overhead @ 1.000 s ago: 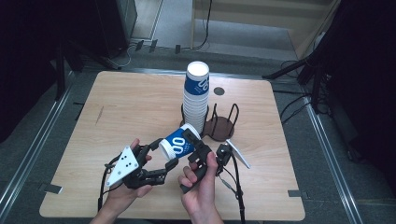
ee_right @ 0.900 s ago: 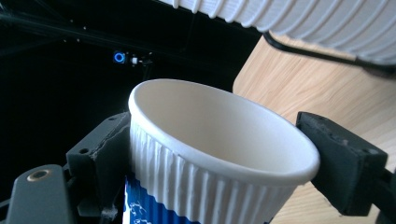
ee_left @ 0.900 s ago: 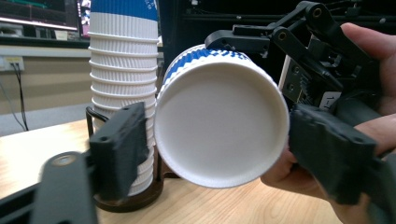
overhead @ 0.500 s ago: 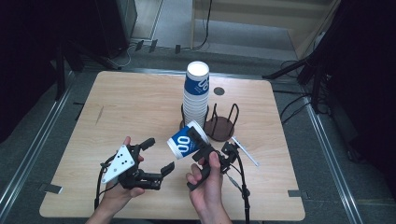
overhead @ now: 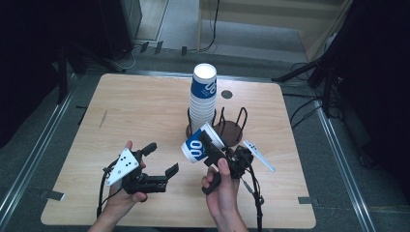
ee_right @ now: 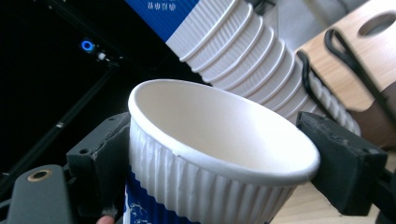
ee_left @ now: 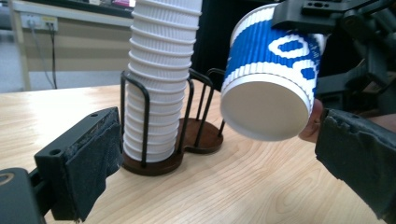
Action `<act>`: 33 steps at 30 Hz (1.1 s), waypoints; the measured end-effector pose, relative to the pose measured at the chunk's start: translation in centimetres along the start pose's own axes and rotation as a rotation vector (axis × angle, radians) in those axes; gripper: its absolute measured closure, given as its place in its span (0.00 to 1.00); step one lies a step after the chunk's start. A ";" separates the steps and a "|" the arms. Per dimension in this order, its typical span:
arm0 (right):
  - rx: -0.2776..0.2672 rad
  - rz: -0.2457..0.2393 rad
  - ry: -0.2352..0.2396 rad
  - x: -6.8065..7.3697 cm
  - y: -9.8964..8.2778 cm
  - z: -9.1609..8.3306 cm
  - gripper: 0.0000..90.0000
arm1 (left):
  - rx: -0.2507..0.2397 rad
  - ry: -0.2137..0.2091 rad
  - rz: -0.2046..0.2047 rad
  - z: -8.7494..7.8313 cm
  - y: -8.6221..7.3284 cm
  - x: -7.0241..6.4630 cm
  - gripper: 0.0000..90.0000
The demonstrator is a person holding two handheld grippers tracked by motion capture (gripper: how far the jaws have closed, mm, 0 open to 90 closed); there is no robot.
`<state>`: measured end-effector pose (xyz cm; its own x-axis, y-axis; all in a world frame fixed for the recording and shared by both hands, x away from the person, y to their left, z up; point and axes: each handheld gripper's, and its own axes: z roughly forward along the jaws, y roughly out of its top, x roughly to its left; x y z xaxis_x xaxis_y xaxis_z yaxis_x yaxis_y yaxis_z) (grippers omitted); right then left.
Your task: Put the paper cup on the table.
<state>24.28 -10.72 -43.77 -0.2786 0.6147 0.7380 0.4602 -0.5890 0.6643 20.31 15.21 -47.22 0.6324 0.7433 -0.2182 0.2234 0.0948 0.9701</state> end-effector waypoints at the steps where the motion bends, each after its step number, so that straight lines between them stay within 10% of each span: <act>1: -0.010 -0.037 -0.014 0.1 0.2 0.0 0.16 | 0.003 0.005 0.001 -0.1 0.0 0.1 0.02; 25: -0.138 -0.512 -0.148 -0.1 1.3 -0.8 0.16 | 0.035 0.081 -0.032 -1.0 -1.0 2.4 0.02; 33: -0.179 -0.605 -0.189 -1.0 2.2 -0.6 0.16 | 0.052 0.126 -0.029 -1.9 -1.5 3.8 0.02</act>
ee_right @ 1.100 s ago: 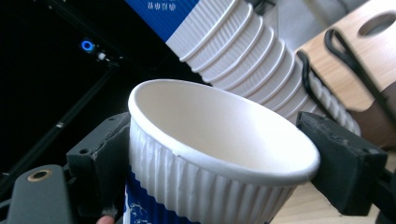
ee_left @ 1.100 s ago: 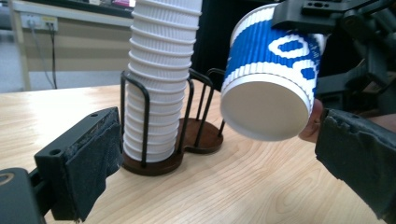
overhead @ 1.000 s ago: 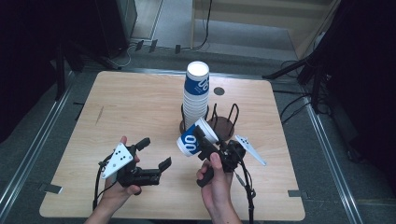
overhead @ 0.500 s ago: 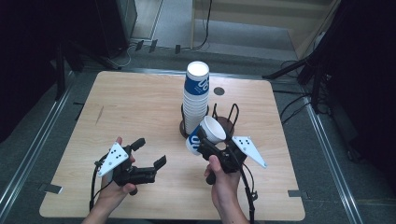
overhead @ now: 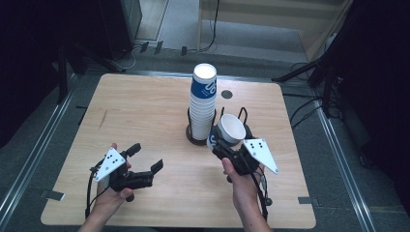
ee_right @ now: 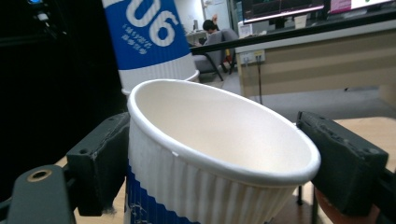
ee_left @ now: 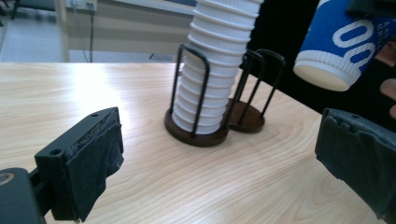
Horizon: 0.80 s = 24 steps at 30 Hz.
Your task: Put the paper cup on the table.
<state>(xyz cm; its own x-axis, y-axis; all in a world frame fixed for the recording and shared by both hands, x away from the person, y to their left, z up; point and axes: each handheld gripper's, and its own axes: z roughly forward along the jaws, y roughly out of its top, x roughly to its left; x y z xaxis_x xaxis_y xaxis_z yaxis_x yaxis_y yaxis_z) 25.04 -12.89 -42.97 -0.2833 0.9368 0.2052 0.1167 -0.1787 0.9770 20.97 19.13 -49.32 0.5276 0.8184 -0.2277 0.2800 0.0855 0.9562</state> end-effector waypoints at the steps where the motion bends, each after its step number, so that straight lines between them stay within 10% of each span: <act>1: 0.000 -0.007 -0.005 -0.2 0.0 0.0 0.16 | 0.001 0.007 0.003 -0.1 0.0 0.2 0.02; 24: 0.007 -0.117 -0.101 -4.9 -0.9 1.1 0.16 | 0.027 0.152 -0.005 -3.4 -1.6 4.9 0.02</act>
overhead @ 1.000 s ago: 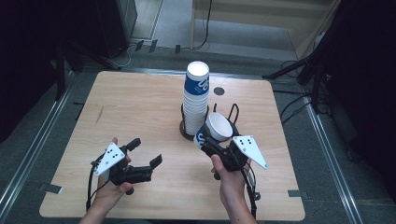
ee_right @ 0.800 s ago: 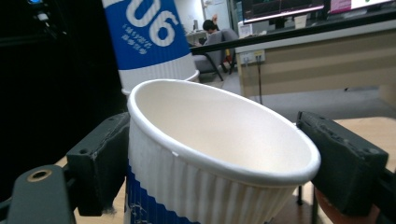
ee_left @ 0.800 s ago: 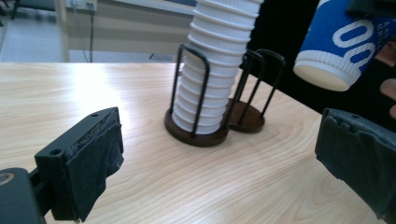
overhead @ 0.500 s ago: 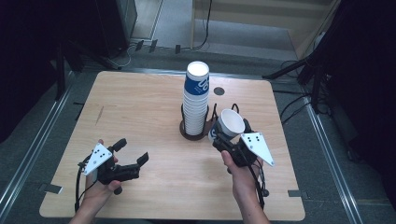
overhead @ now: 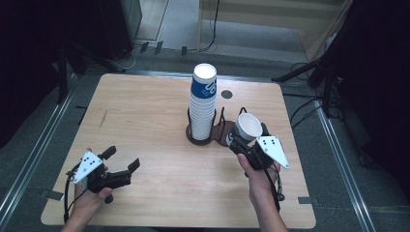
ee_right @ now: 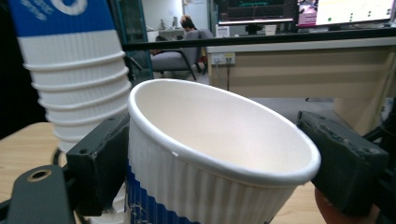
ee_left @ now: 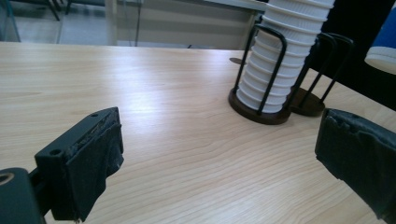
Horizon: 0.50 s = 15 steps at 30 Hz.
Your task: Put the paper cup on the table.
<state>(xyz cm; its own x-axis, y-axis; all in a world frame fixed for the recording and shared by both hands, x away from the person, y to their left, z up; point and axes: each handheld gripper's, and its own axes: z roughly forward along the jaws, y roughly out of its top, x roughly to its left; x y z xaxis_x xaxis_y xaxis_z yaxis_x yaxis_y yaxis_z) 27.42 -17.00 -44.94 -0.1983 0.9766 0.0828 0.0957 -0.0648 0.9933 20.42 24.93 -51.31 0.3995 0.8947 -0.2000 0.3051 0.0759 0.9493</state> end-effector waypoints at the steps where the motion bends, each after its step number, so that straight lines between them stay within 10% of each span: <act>1: 0.003 -0.005 -0.006 -0.2 -0.1 0.1 0.16 | 0.001 0.006 0.000 -0.2 -0.1 0.3 0.02; 15: 0.007 -0.062 -0.058 -2.3 -1.7 1.5 0.15 | 0.023 0.090 0.011 -2.9 -1.6 4.0 0.02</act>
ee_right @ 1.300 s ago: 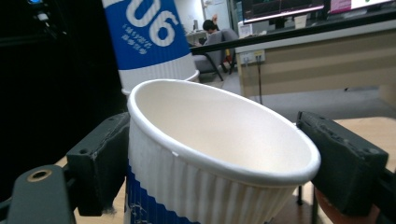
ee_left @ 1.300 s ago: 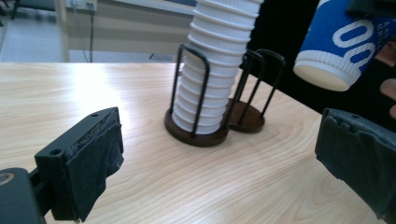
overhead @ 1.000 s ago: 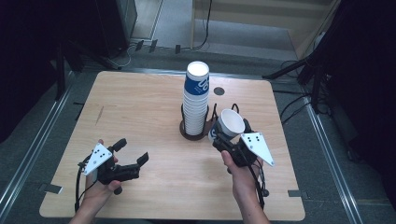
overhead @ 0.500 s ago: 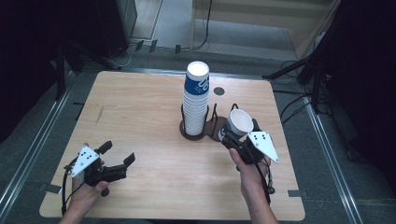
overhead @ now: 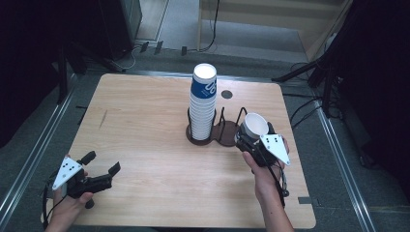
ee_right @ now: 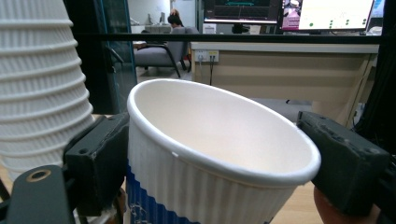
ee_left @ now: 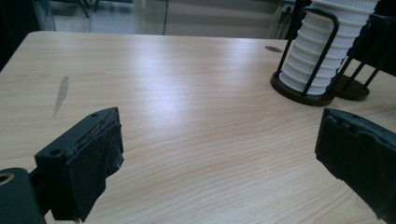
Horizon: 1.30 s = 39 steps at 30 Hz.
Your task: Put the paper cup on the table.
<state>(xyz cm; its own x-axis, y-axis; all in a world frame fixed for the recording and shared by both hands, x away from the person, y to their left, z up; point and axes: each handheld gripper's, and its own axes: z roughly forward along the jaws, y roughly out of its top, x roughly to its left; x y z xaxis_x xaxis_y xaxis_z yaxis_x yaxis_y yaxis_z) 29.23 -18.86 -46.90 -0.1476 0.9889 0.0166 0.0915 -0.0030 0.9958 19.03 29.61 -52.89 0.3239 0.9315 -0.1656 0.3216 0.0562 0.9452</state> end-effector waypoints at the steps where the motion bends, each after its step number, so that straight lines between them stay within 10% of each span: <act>1: 0.010 -0.006 -0.007 -0.3 -0.3 0.2 0.15 | 0.002 0.012 -0.011 -0.1 -0.2 0.5 0.02; 39: 0.067 -0.155 -0.138 -4.1 -5.6 4.3 0.16 | 0.025 0.065 -0.016 0.0 -1.3 2.4 0.02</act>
<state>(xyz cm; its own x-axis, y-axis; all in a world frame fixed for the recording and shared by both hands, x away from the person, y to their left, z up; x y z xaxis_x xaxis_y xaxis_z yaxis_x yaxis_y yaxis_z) 33.59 -22.20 -52.89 -0.0291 0.9877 -0.1535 0.1443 0.1561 0.9771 19.39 31.78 -54.55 0.2601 0.9521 -0.1608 0.3488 0.0627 0.9351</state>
